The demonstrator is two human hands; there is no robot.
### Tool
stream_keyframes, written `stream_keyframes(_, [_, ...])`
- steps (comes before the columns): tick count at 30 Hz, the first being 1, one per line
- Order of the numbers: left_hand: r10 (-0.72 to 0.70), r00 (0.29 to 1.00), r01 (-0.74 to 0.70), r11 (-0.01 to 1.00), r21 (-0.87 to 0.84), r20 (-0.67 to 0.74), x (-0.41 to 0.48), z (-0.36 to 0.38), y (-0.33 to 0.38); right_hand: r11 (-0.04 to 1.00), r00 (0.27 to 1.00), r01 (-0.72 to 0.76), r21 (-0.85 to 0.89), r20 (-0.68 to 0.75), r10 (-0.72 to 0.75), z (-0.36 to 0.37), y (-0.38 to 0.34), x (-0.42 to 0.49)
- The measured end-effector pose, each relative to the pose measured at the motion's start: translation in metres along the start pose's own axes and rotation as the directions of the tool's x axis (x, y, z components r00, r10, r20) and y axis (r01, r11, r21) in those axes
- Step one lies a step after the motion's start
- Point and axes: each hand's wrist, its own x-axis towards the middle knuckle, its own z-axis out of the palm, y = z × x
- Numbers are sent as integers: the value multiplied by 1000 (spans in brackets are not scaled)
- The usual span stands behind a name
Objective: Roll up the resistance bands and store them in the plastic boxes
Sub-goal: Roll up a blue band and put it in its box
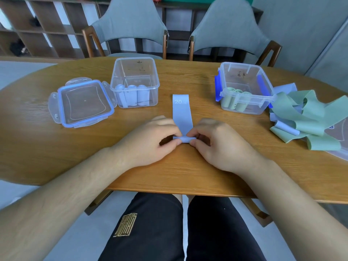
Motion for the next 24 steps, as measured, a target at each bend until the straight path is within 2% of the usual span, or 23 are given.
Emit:
stream_keyframes(7, [-30,1000,30,999,-36,-8,-6,0,8,999,999,-32,30,-4,32,2,2,-4])
stream_keyframes(11, [-61,998,60,997,-53,-21,-6,1,6,1000,999,-30,8,44,30,0,5,2])
stream_keyframes(15, [-62,998,62,998,-19,9,-2,2,4,997,999,-50,51,-6,50,-1,6,8])
stream_keyframes(18, [-54,999,54,998,-32,-4,0,3,1,1000,999,1,29,-38,0,5,7,7])
stream_keyframes(24, [-82,996,84,995,51,-34,0,4,-2,998,999,-1,62,-37,3,7,11,4])
